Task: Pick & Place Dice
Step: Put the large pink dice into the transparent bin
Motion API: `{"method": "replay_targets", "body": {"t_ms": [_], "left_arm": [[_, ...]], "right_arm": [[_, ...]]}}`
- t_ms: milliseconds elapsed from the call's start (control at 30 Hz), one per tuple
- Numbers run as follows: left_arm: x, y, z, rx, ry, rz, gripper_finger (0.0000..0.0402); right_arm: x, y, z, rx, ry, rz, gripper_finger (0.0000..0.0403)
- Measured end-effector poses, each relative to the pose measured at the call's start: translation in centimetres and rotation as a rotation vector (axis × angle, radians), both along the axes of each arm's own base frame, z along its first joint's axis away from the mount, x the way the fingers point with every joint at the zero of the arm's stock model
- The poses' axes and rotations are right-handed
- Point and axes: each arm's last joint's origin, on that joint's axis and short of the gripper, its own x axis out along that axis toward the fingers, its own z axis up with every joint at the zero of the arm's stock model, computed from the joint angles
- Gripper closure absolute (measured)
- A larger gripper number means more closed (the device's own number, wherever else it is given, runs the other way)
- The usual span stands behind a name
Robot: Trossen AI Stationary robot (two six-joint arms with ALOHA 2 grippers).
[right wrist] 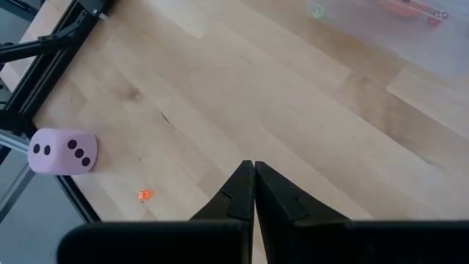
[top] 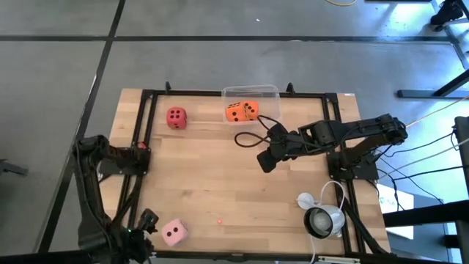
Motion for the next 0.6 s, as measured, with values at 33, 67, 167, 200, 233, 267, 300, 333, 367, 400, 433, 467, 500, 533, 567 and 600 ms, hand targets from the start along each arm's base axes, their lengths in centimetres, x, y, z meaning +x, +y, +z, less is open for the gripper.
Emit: {"method": "replay_targets", "body": {"t_ms": [33,67,167,200,233,267,300,333,367,400,433,467,500,533,567,600], "left_arm": [[0.1,-0.2,-0.3,0.012,-0.002,0.001,0.0147],[0.2,-0.4,-0.6,0.025,-0.004,-0.003,0.0142],[0.6,-0.6,-1.2,0.046,0.003,0.005,0.0127],[0.8,-0.6,-1.4,0.049,0.006,0.016,0.0123],[1.0,-0.7,-1.5,0.053,0.006,0.026,0.0118],[1.1,-0.7,-1.7,0.058,0.004,0.03,0.0114],[1.2,-0.8,-1.7,0.062,-0.001,0.033,0.0111],[1.2,-0.8,-1.8,0.068,-0.008,0.035,0.0108],[1.3,-0.8,-1.9,0.074,-0.016,0.035,0.0105],[1.3,-0.9,-2.0,0.08,-0.024,0.034,0.0102],[1.3,-1.0,-2.0,0.086,-0.03,0.03,0.01],[1.4,-1.0,-2.2,0.094,-0.033,0.022,0.0097],[1.4,-1.1,-2.3,0.103,-0.035,0.014,0.0096],[1.4,-1.2,-2.5,0.112,-0.035,0.005,0.0094],[1.5,-1.3,-2.6,0.122,-0.035,-0.006,0.0093],[1.6,-1.5,-2.9,0.133,-0.034,-0.017,0.0093]], "right_arm": [[0.0,0.0,0.0,0.001,0.0,-0.002,0.0389],[0.0,0.1,0.0,0.004,-0.001,-0.003,0.0389],[0.0,0.2,0.0,0.01,-0.002,-0.007,0.0389],[-0.1,0.3,0.0,0.01,-0.002,-0.004,0.0389],[-0.1,0.4,0.0,0.01,-0.002,0.0,0.0389],[-0.1,0.5,0.0,0.011,-0.002,0.003,0.0389],[-0.2,0.6,0.0,0.011,-0.002,0.005,0.0389],[-0.2,0.8,0.0,0.012,-0.002,0.009,0.0389],[-0.2,0.9,0.0,0.011,-0.002,0.013,0.0389],[-0.2,1.0,0.0,0.011,-0.002,0.017,0.0389],[-0.3,1.1,0.0,0.011,-0.002,0.021,0.0389],[-0.3,1.2,0.0,0.011,-0.002,0.025,0.039],[-0.3,1.3,0.0,0.012,-0.002,0.028,0.039],[-0.4,1.4,0.0,0.013,-0.002,0.03,0.039],[-0.4,1.5,0.0,0.015,-0.003,0.032,0.039],[-0.4,1.7,0.0,0.017,-0.003,0.033,0.039]]}}
